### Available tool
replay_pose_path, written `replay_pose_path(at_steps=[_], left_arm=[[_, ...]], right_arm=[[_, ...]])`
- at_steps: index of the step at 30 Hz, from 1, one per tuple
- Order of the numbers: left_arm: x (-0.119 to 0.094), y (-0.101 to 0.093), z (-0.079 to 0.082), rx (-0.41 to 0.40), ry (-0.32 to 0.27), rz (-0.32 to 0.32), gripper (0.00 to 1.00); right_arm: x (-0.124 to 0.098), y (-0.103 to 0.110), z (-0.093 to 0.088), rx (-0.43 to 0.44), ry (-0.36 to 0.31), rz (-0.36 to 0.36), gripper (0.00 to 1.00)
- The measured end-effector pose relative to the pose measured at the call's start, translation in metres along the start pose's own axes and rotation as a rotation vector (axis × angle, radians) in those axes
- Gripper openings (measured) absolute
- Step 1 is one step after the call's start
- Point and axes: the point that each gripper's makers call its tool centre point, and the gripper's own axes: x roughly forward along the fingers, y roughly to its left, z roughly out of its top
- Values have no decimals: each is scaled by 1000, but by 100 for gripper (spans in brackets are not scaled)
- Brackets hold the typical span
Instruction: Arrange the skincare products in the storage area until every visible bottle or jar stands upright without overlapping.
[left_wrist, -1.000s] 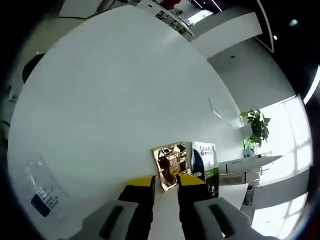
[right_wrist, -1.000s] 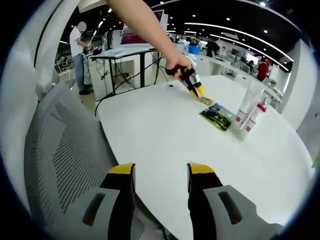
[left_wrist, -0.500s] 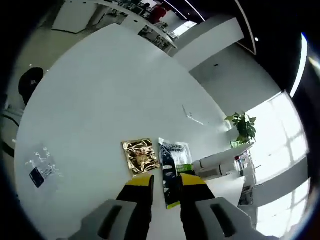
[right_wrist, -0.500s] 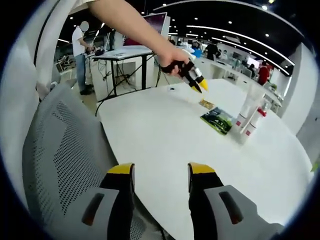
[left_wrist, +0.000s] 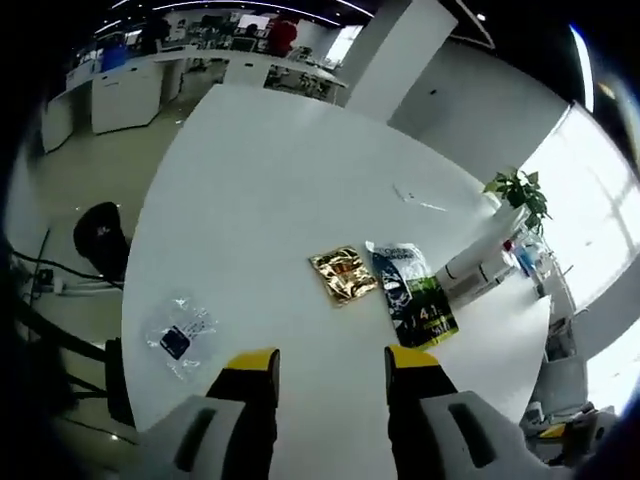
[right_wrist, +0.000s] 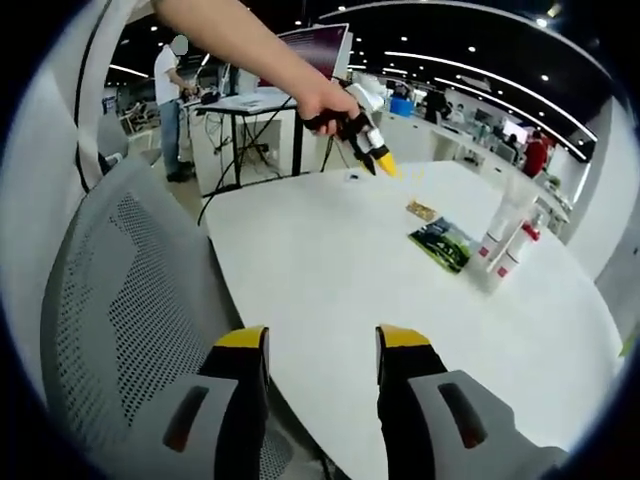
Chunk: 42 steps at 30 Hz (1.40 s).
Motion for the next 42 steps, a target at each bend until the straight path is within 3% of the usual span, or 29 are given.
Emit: replay_pose_path(at_steps=[9, 13, 21, 24, 28, 35, 42], left_arm=[[-5, 29, 8, 202, 86, 76, 66], [0, 40, 9, 304, 170, 107, 64], [13, 72, 0, 537, 392, 169, 74], [15, 83, -1, 595, 441, 179, 74], [20, 97, -2, 615, 494, 182, 71], [26, 103, -3, 605, 535, 200, 64], [28, 106, 2, 574, 541, 208, 66]], right_arm=[[1, 2, -1, 0, 4, 9, 40], [1, 2, -1, 6, 5, 11, 40], [2, 1, -2, 28, 10, 18, 40], [2, 2, -3, 35, 11, 24, 41], [4, 3, -5, 42, 22, 31, 40], [5, 1, -9, 74, 39, 36, 40], [6, 3, -11, 71, 49, 43, 40]])
